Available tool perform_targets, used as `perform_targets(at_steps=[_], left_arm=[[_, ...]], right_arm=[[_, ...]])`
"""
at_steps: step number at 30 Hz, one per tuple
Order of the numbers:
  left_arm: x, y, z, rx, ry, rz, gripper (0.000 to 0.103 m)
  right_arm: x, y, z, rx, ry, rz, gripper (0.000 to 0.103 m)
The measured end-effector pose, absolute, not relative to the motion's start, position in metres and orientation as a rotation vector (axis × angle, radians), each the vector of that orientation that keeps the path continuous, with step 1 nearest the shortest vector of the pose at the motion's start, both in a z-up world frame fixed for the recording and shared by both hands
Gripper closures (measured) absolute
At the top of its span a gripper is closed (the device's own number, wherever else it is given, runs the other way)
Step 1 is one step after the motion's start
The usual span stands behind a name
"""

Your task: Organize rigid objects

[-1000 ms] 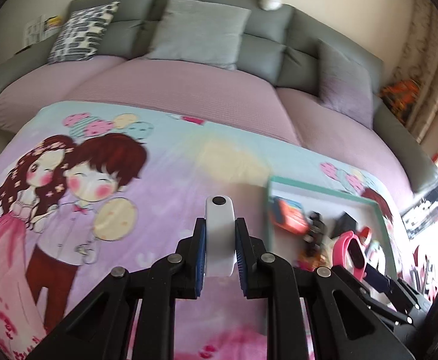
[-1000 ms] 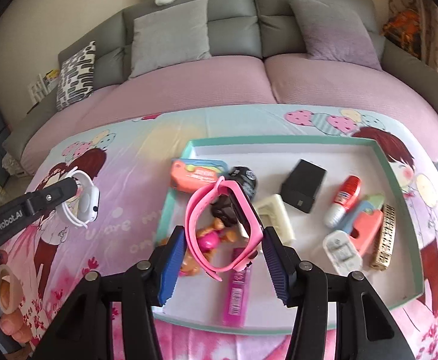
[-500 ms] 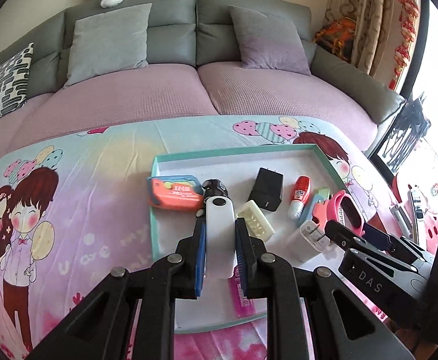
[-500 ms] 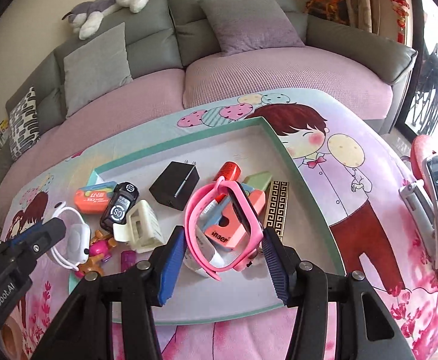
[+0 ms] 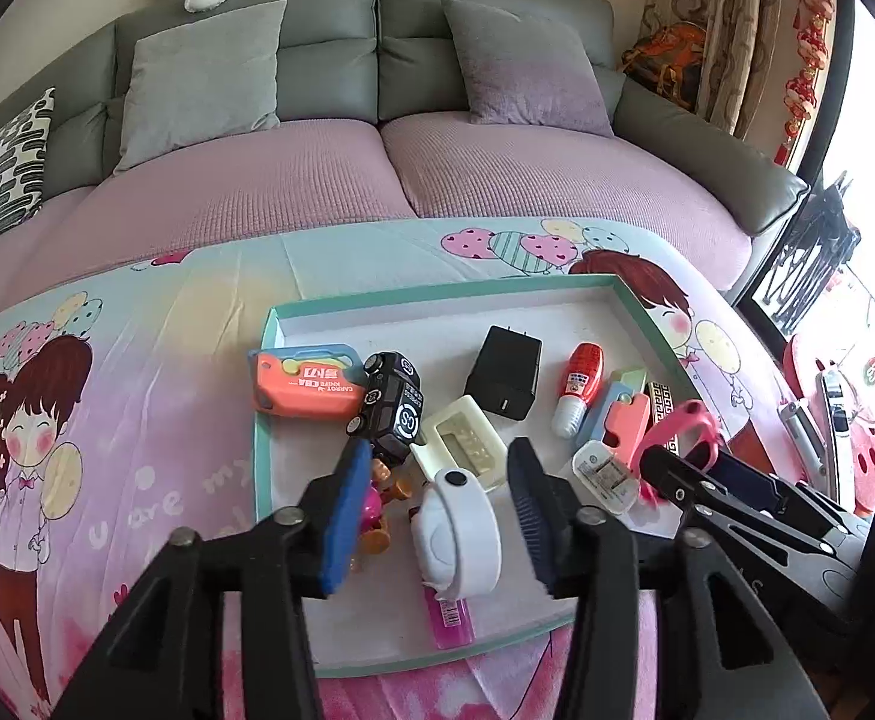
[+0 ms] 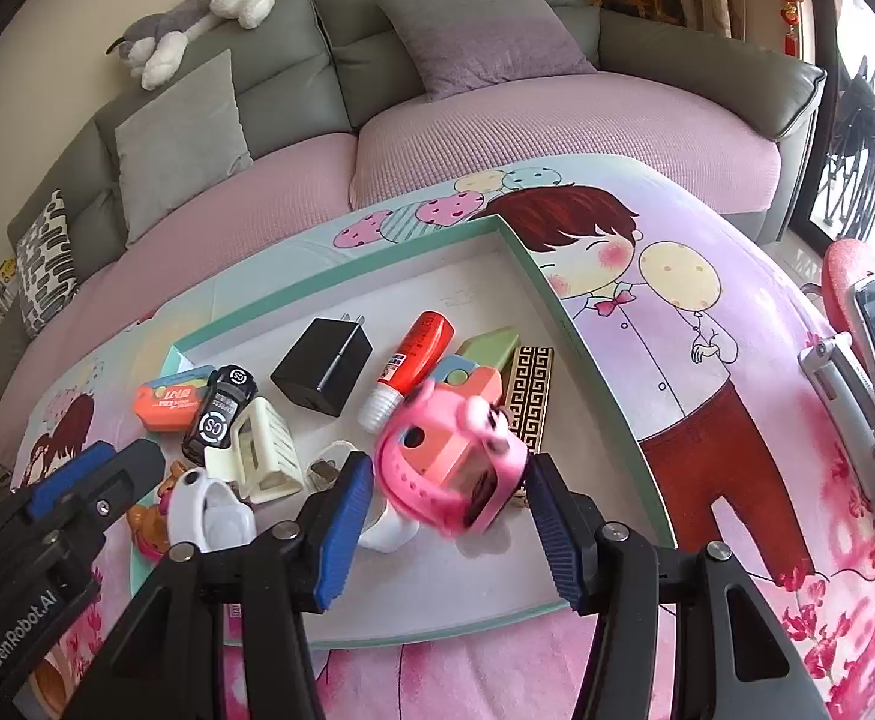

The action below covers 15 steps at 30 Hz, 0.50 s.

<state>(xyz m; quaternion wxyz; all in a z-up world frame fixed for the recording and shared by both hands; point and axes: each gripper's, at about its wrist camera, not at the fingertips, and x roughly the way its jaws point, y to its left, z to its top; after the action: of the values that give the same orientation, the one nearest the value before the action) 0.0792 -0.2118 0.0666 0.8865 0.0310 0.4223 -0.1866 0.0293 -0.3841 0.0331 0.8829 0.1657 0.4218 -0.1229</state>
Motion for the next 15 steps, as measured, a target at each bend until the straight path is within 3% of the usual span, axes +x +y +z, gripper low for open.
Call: perform_targets(at_steps=[5,12,15], left_arm=[[0.085,-0.191,0.071,0.004,0.870,-0.314,0.042],[0.095,-0.157,0.060,-0.040,0.900,-0.153,0.042],[0.097,-0.147,0.053,-0.041,0.921,-0.108,0.040]], right_arm=[[0.030,-0.381,0.034,0.335,0.880,-0.253,0.040],[0.034,-0.373,0.030,0.282,0.901,-0.260,0.017],[0.034,-0.369,0.031,0.286,0.899,-0.235,0.016]])
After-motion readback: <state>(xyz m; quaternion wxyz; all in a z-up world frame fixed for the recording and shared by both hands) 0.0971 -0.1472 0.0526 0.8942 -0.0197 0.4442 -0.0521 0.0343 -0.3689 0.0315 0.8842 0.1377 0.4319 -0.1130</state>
